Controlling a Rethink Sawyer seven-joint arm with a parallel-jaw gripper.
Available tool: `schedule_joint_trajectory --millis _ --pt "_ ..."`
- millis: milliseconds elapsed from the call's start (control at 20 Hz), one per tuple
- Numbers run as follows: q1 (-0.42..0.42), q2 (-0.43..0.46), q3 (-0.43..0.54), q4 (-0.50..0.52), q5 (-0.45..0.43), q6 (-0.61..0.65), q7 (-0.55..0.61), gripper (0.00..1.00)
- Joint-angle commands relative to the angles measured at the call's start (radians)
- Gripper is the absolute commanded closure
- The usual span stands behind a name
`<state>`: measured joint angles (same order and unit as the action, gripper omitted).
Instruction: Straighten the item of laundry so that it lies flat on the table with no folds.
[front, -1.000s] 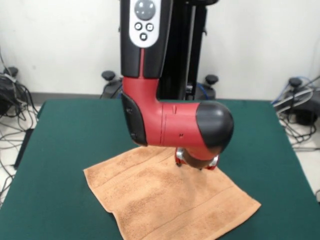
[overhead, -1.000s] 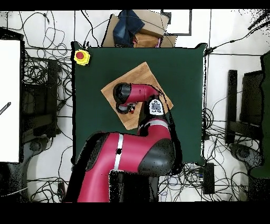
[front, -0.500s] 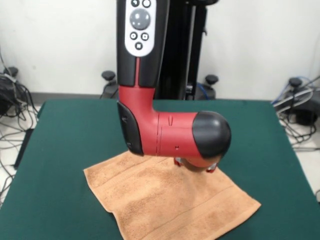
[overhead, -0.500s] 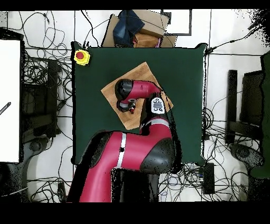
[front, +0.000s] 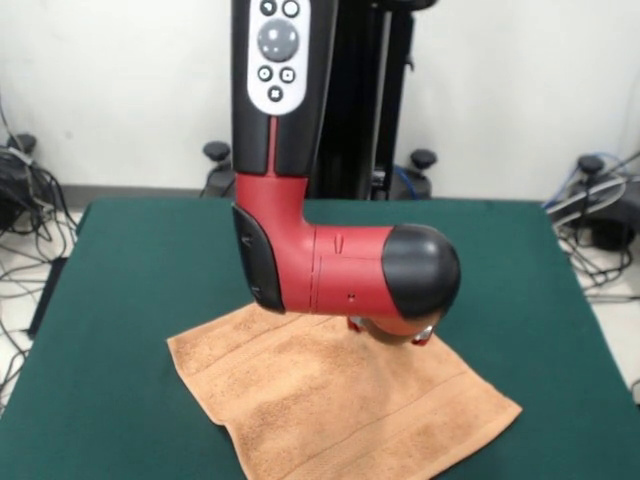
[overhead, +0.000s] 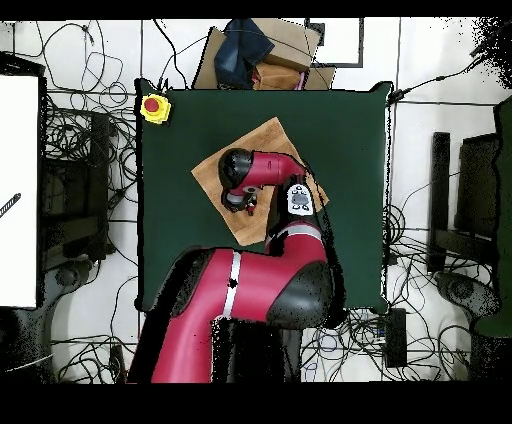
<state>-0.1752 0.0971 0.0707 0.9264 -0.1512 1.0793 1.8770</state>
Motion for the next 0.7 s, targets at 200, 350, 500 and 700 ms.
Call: schedule_joint_trajectory --millis 200,350,500,700 --pt "-0.109 0.19 0.031 0.107 -0.047 -0.008 -0.11 0.0" --pt "-0.111 0.187 0.03 0.139 -0.061 0.004 -0.133 0.0" --pt "-0.109 0.182 0.026 0.19 -0.092 -0.04 -0.149 0.0" --pt "-0.115 0.195 0.026 0.24 -0.126 -0.089 -0.161 0.0"
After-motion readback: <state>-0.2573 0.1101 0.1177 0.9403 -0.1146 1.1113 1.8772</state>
